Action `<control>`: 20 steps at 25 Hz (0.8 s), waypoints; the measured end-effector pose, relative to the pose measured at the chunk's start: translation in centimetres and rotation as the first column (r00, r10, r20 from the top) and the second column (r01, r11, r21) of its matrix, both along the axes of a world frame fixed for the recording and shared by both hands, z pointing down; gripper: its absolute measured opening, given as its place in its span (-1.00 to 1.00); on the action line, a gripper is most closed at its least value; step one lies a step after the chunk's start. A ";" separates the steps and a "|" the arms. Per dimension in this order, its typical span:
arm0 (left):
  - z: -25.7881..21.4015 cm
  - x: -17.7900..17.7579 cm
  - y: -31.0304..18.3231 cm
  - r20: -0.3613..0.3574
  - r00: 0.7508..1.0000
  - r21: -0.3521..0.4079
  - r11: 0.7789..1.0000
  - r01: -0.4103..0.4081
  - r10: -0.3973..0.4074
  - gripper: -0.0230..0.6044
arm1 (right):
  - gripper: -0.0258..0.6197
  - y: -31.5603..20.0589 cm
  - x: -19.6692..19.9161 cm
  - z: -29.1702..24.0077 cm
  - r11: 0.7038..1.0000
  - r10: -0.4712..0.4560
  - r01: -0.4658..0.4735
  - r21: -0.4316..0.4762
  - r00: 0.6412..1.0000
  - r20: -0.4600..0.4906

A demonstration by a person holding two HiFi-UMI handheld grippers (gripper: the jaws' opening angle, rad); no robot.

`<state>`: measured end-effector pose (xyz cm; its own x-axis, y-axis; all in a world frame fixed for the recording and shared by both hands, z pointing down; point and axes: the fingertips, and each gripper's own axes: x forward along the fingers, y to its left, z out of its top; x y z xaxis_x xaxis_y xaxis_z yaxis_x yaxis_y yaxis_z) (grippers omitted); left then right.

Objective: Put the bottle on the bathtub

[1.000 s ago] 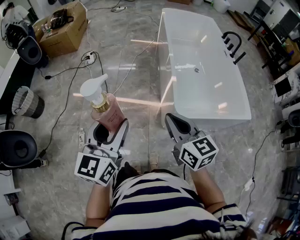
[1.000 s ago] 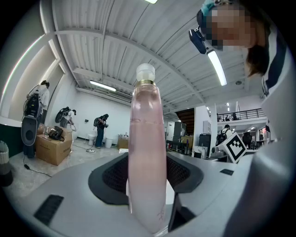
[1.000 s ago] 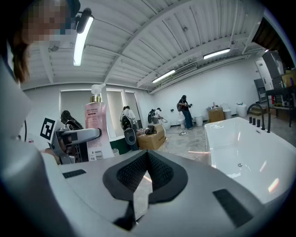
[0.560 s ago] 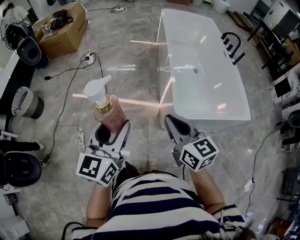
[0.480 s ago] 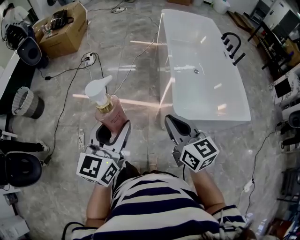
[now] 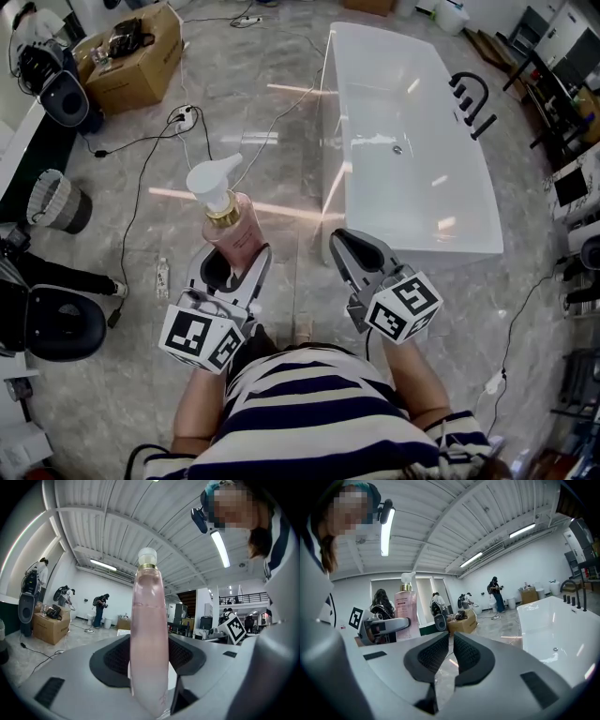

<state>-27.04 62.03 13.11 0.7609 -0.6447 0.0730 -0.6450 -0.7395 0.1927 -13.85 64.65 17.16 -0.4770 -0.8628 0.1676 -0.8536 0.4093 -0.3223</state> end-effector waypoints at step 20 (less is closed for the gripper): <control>0.5 3.9 -2.9 -0.002 0.999 -0.001 0.999 0.048 -0.048 -0.18 | -0.35 -4.1 0.7 -1.7 0.978 -0.206 0.204 0.046 0.977 0.053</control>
<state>-23.15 59.08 13.57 0.7290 -0.6807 0.0721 -0.6796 -0.7072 0.1951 -13.18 60.59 15.48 -0.6519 -0.7513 0.1028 -0.7311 0.5869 -0.3479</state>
